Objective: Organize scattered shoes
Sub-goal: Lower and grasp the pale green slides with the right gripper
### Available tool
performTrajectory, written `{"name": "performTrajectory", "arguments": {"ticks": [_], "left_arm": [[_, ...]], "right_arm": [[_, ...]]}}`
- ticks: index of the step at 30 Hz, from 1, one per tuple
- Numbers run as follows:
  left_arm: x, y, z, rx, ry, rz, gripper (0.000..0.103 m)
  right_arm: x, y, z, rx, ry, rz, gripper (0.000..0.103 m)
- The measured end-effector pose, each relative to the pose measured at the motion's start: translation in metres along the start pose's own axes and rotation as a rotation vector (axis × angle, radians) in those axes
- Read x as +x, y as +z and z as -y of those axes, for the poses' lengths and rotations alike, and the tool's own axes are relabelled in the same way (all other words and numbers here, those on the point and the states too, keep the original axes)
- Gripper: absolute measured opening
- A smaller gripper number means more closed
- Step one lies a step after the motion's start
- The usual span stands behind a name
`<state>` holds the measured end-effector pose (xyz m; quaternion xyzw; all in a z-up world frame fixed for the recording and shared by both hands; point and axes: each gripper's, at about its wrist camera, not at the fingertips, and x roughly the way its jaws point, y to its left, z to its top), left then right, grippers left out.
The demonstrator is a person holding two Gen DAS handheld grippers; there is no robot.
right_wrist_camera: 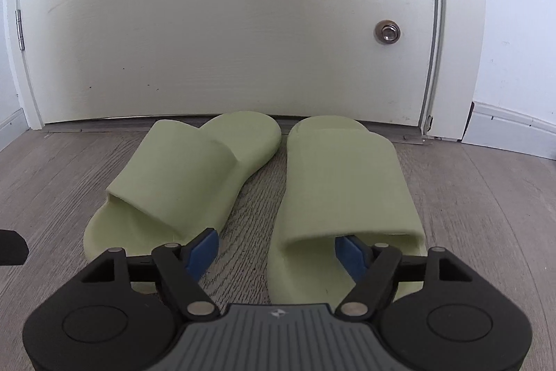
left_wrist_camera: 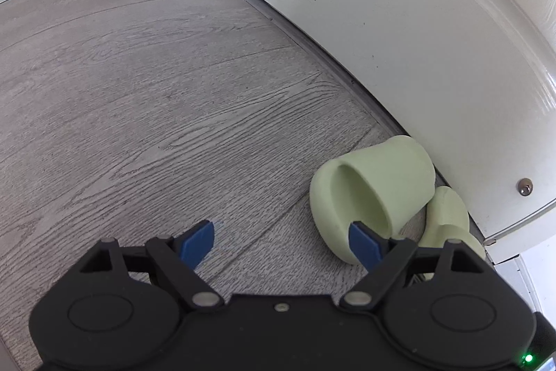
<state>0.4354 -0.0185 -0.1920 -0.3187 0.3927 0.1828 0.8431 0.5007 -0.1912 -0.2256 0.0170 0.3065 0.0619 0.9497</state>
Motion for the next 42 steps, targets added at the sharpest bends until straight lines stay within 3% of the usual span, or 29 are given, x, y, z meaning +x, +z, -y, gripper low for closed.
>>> {"name": "performTrajectory", "arguments": {"ticks": [6, 20, 23, 27, 32, 42], "left_arm": [[0.003, 0.002, -0.004, -0.019, 0.008, -0.010, 0.085], [0.006, 0.003, -0.007, -0.024, 0.011, -0.030, 0.085], [0.007, 0.004, -0.008, -0.028, 0.016, -0.034, 0.085], [0.008, 0.004, -0.008, -0.029, 0.018, -0.038, 0.085], [0.007, 0.003, -0.009, -0.023, 0.025, -0.035, 0.085], [0.005, -0.003, 0.005, 0.049, 0.046, -0.010, 0.085]], "right_arm": [[-0.003, -0.006, -0.027, -0.072, 0.071, 0.010, 0.076], [0.028, 0.003, -0.051, -0.202, -0.028, 0.070, 0.074], [0.029, 0.000, -0.053, -0.249, -0.019, 0.104, 0.069], [0.020, -0.007, -0.047, -0.297, 0.001, 0.157, 0.048], [0.007, -0.010, -0.029, -0.321, 0.011, 0.184, 0.035], [-0.046, -0.014, 0.025, -0.309, 0.039, 0.208, 0.033]]}}
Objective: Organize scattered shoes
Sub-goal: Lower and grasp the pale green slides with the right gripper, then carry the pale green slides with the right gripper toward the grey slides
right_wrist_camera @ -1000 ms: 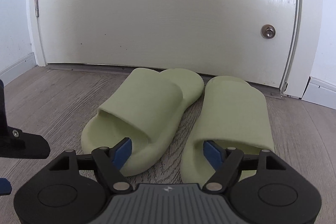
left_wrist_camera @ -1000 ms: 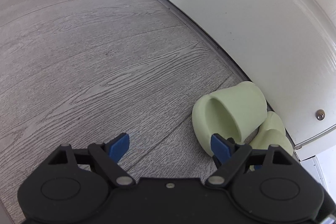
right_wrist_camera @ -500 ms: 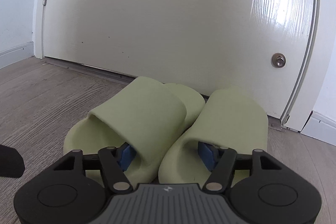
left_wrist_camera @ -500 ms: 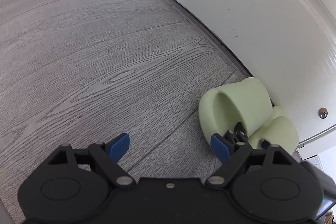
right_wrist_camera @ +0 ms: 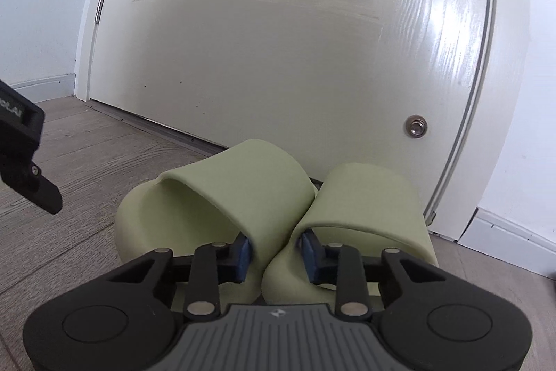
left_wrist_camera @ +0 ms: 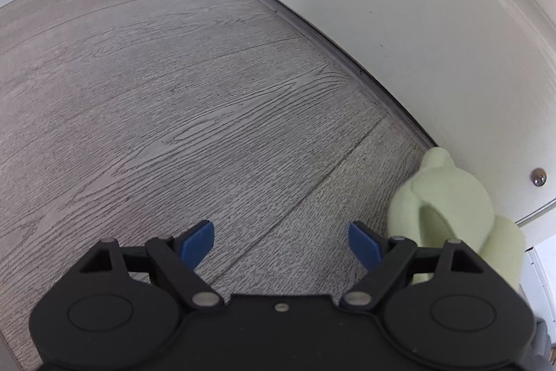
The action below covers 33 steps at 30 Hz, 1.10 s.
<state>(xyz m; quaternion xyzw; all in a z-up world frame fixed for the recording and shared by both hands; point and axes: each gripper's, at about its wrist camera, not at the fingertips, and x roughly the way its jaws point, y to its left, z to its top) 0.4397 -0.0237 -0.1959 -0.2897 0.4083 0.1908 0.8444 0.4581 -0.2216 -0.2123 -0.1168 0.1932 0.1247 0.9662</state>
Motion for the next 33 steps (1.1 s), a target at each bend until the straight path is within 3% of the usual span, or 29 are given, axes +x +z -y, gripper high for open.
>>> {"name": "performTrajectory", "arguments": {"ticks": [5, 10, 18, 25, 30, 33], "left_arm": [[-0.008, -0.012, 0.029, 0.149, 0.000, 0.053, 0.085], [-0.010, -0.032, 0.065, 0.287, -0.020, 0.050, 0.085], [-0.036, -0.089, 0.136, 0.491, -0.167, 0.049, 0.085], [-0.069, -0.175, 0.224, 0.739, -0.341, 0.013, 0.085], [-0.088, -0.254, 0.282, 0.899, -0.491, -0.067, 0.085], [-0.093, -0.291, 0.303, 0.942, -0.536, -0.120, 0.085]], "right_arm": [[-0.041, -0.009, 0.032, 0.048, -0.022, 0.008, 0.033], [-0.083, -0.019, 0.068, 0.064, -0.081, 0.033, 0.033], [-0.157, -0.059, 0.133, 0.093, -0.182, 0.024, 0.033], [-0.236, -0.111, 0.204, 0.193, -0.279, -0.030, 0.033], [-0.287, -0.146, 0.250, 0.257, -0.385, -0.066, 0.033], [-0.309, -0.167, 0.276, 0.311, -0.434, -0.092, 0.033]]}}
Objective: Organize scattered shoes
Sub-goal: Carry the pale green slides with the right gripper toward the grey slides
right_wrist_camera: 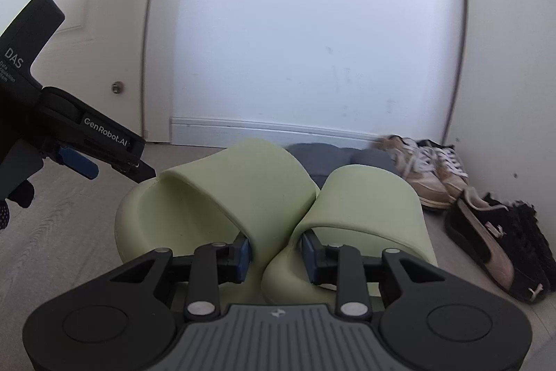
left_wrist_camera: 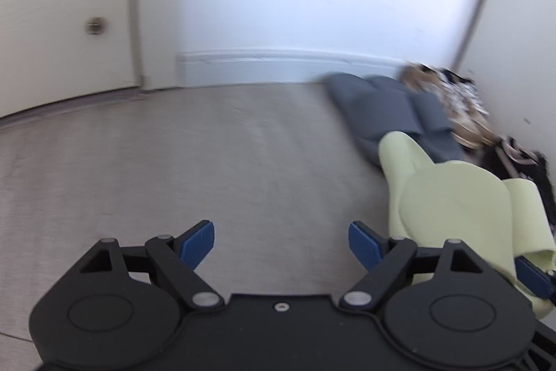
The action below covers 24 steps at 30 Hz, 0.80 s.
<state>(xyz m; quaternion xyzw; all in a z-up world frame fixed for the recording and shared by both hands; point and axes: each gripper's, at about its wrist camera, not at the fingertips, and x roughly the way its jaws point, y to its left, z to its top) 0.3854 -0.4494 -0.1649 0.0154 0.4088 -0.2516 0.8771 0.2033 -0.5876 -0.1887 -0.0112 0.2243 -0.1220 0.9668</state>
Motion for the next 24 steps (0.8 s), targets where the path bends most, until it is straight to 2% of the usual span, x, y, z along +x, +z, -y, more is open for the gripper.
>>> {"name": "performTrajectory", "arguments": {"ticks": [3, 5, 9, 12, 15, 19, 24], "left_arm": [[0.014, -0.008, 0.032, 0.009, -0.054, -0.042, 0.085], [0.023, -0.015, 0.050, 0.020, -0.080, -0.079, 0.085], [0.031, -0.022, 0.060, 0.050, -0.071, -0.108, 0.085], [0.035, -0.025, 0.058, 0.035, -0.058, -0.133, 0.085], [0.037, -0.026, 0.049, -0.001, -0.040, -0.151, 0.085], [0.050, -0.025, 0.040, -0.050, -0.026, -0.186, 0.085], [0.055, -0.026, 0.041, -0.048, -0.031, -0.207, 0.085]], "right_arm": [[0.001, -0.008, 0.022, 0.043, -0.012, -0.033, 0.034], [0.000, -0.016, 0.031, 0.027, -0.009, -0.039, 0.034], [-0.007, -0.032, 0.043, -0.014, 0.044, -0.051, 0.035], [-0.004, -0.044, 0.060, -0.021, 0.072, -0.070, 0.035], [-0.002, -0.055, 0.076, 0.027, 0.075, -0.131, 0.035], [0.006, -0.063, 0.087, 0.056, 0.040, -0.145, 0.036], [0.024, -0.059, 0.096, 0.077, 0.002, -0.143, 0.037]]}}
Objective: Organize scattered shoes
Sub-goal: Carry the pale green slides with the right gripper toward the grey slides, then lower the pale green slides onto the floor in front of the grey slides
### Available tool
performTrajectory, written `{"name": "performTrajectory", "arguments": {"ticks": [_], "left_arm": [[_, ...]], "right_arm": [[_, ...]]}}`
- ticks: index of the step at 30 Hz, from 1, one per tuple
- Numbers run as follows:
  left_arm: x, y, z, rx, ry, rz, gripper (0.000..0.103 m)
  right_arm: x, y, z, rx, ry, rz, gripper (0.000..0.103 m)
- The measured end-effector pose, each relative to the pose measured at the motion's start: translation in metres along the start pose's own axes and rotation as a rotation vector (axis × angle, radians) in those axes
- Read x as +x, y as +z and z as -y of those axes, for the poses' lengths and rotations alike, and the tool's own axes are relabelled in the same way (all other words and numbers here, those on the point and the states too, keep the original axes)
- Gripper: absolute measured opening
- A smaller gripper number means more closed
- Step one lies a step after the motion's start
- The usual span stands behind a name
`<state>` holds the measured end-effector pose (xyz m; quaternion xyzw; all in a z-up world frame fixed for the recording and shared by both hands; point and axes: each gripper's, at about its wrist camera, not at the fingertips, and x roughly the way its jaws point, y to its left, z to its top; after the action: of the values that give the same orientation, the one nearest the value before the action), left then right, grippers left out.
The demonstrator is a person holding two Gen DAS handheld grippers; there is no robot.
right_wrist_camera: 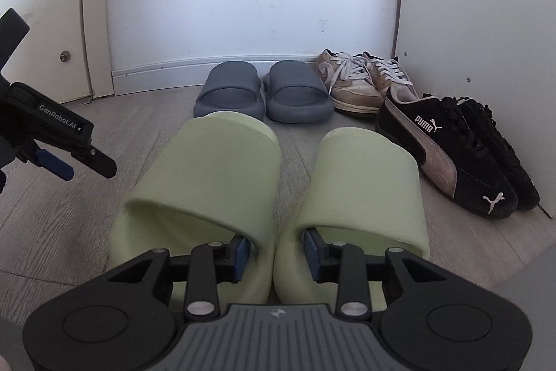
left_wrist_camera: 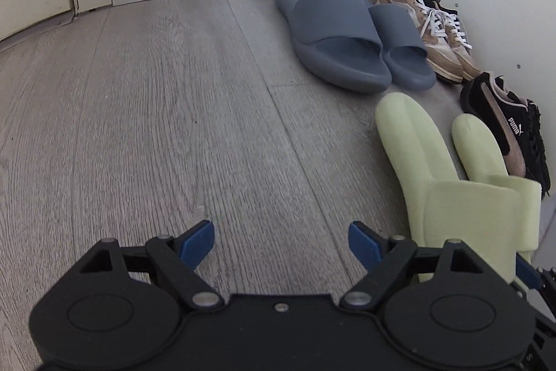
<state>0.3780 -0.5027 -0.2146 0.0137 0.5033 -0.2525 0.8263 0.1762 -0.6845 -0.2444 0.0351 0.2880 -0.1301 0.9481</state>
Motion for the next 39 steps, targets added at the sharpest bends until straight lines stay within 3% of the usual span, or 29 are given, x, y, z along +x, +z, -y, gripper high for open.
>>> {"name": "performTrajectory", "arguments": {"ticks": [4, 10, 13, 20, 25, 34, 36, 39], "left_arm": [[0.003, -0.002, 0.004, 0.014, -0.009, -0.010, 0.085], [0.007, -0.004, 0.001, 0.001, -0.012, -0.025, 0.085], [0.007, -0.003, -0.001, -0.006, -0.012, -0.023, 0.085], [0.001, 0.000, -0.005, -0.013, -0.014, -0.007, 0.085], [0.000, 0.000, -0.007, -0.019, -0.021, -0.010, 0.085], [-0.004, 0.000, -0.010, -0.024, -0.033, -0.005, 0.085], [-0.004, 0.002, -0.013, -0.031, -0.035, -0.005, 0.085], [-0.003, 0.004, -0.017, -0.048, -0.033, -0.006, 0.085]], "right_arm": [[0.015, 0.006, 0.010, 0.047, -0.017, -0.007, 0.038], [0.018, 0.007, 0.008, 0.049, -0.030, -0.035, 0.050], [0.013, 0.009, 0.016, 0.124, -0.034, -0.059, 0.054], [-0.010, 0.012, 0.029, 0.234, -0.088, -0.075, 0.074], [-0.025, 0.029, 0.043, 0.292, -0.203, -0.001, 0.091], [0.039, 0.051, 0.077, 0.392, -0.179, -0.101, 0.095], [0.049, 0.054, 0.074, 0.365, -0.195, -0.112, 0.098], [0.062, 0.054, 0.056, 0.215, -0.235, -0.140, 0.098]]}}
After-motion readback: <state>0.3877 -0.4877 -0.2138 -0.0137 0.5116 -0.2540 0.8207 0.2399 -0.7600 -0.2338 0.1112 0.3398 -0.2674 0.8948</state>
